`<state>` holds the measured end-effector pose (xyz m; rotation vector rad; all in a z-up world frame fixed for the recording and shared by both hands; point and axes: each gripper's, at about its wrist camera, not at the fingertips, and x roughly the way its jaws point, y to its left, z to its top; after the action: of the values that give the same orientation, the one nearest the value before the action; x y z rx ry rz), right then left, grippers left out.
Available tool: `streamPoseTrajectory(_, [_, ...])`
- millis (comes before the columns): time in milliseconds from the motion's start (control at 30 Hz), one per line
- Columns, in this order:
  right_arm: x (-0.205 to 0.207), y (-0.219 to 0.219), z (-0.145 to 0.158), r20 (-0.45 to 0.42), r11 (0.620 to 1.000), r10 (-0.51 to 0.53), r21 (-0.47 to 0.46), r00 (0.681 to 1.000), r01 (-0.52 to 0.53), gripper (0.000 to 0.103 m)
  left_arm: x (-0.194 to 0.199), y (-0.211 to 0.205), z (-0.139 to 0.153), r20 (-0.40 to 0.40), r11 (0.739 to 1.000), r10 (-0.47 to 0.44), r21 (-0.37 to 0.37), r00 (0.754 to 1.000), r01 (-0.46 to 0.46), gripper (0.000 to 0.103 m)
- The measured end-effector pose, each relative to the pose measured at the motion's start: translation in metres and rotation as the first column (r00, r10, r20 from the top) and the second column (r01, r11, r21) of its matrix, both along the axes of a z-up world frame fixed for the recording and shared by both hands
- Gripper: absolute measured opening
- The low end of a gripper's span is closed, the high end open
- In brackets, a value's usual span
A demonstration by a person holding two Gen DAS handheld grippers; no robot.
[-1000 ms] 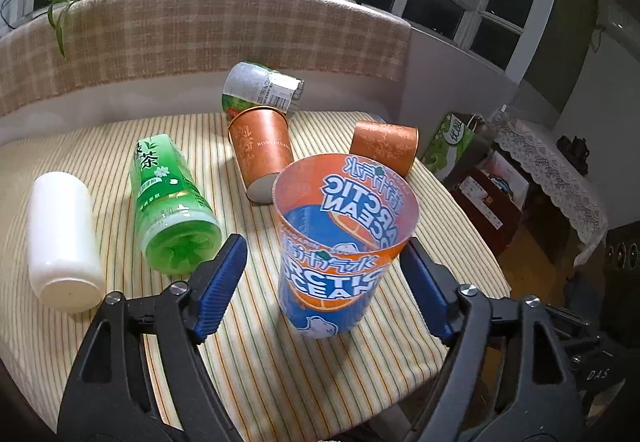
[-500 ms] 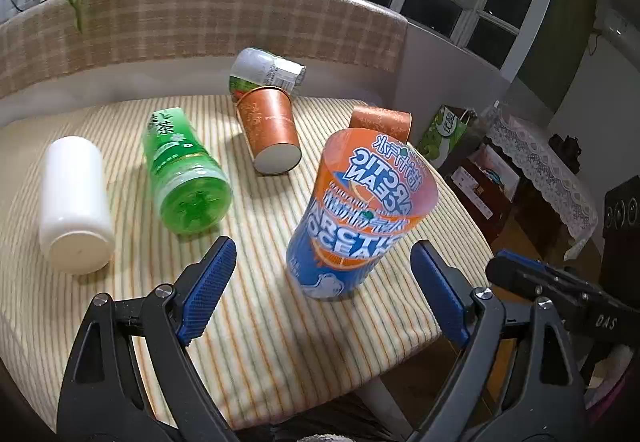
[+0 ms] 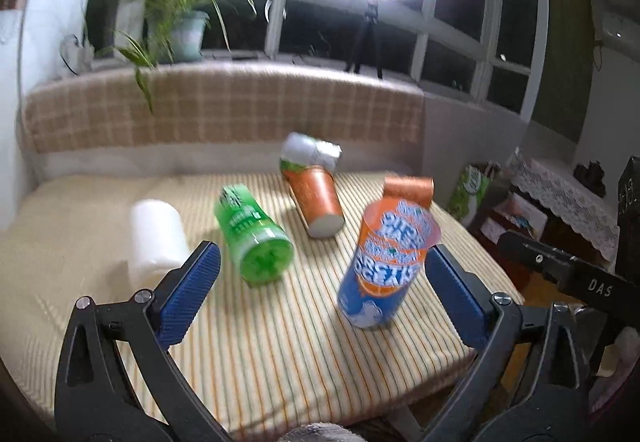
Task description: Flip cup upright
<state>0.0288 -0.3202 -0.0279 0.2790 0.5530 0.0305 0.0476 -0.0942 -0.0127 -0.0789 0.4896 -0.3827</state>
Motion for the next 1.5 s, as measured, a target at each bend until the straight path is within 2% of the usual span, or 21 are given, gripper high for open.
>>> streamPoseTrajectory(100, [-0.001, 0.006, 0.004, 0.027, 0.999, -0.002, -0.037, 1.0, 0.003, 0.103, -0.003, 0.004, 0.005, 0.021, 1.0, 0.01, 0.0, 1.0, -0.01, 0.103])
streamPoseTrajectory(233, [-0.004, 0.011, 0.009, 0.058, 0.998, -0.007, -0.058, 0.998, 0.01, 0.103, -0.004, 0.006, 0.01, 0.038, 1.0, 0.024, 0.002, 0.999, -0.024, 0.103])
streamPoseTrajectory(733, [-0.008, 0.012, 0.011, 0.071, 0.997, -0.011, -0.071, 0.997, 0.016, 0.103, -0.019, 0.007, 0.02, 0.106, 0.998, 0.067, 0.01, 0.992, -0.069, 0.103])
streamPoseTrajectory(1500, [-0.003, 0.021, 0.005, 0.048, 0.996, 0.004, -0.09, 0.999, 0.0, 0.103, -0.017, 0.023, 0.019, 0.091, 0.994, 0.108, -0.013, 0.99, -0.107, 0.103])
